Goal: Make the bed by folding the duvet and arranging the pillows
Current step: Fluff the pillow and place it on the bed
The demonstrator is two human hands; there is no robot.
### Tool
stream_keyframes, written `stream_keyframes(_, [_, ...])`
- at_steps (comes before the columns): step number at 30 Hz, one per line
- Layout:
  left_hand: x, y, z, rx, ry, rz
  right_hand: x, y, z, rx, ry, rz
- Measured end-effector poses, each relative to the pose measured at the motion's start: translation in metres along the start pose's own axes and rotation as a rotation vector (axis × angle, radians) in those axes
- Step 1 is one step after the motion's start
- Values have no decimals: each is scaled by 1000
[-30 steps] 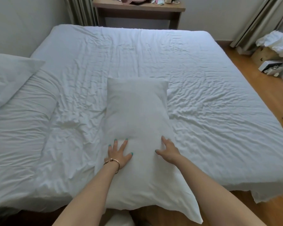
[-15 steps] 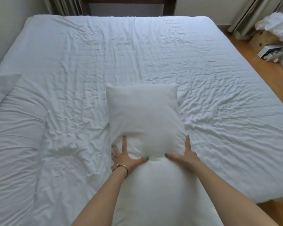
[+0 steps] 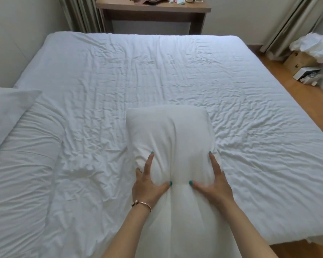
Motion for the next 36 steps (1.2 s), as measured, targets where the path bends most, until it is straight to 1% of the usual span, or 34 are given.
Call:
stream_keyframes(5, [-36,58,34,-48,-96,184,-35,29,-35,80,145,71])
stream_keyframes(11, [-95,131,58,-33,-197,406,-85,53,-95,160,342,90])
stream_keyframes(16, [-147,196,61,-56,-209,566,-126,61,-153,178,522,43])
stream_keyframes(20, [-182,253,52,-69,-227,614,-156,59,-197,170,639,-36])
stream_keyframes(24, [-208,309,35,-17,-222,644,-184,41,-233,191,710,-111])
stream_keyframes(28, [-222,361,5,-30,-222,653,-208,6,-269,239,771,-134])
stream_keyframes(36, [-216,488,-72,-20,-213,738,-244,-87,-381,291,832,-157])
Point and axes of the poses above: each hand's wrist, its own x-axis towards the middle knuckle, its own y-axis out of the back of the hand, z = x × y, the point moved 1 cm from there along x, towards the middle knuckle, and after that the axes turned 2 degrees about y, right-handed, at the moved point
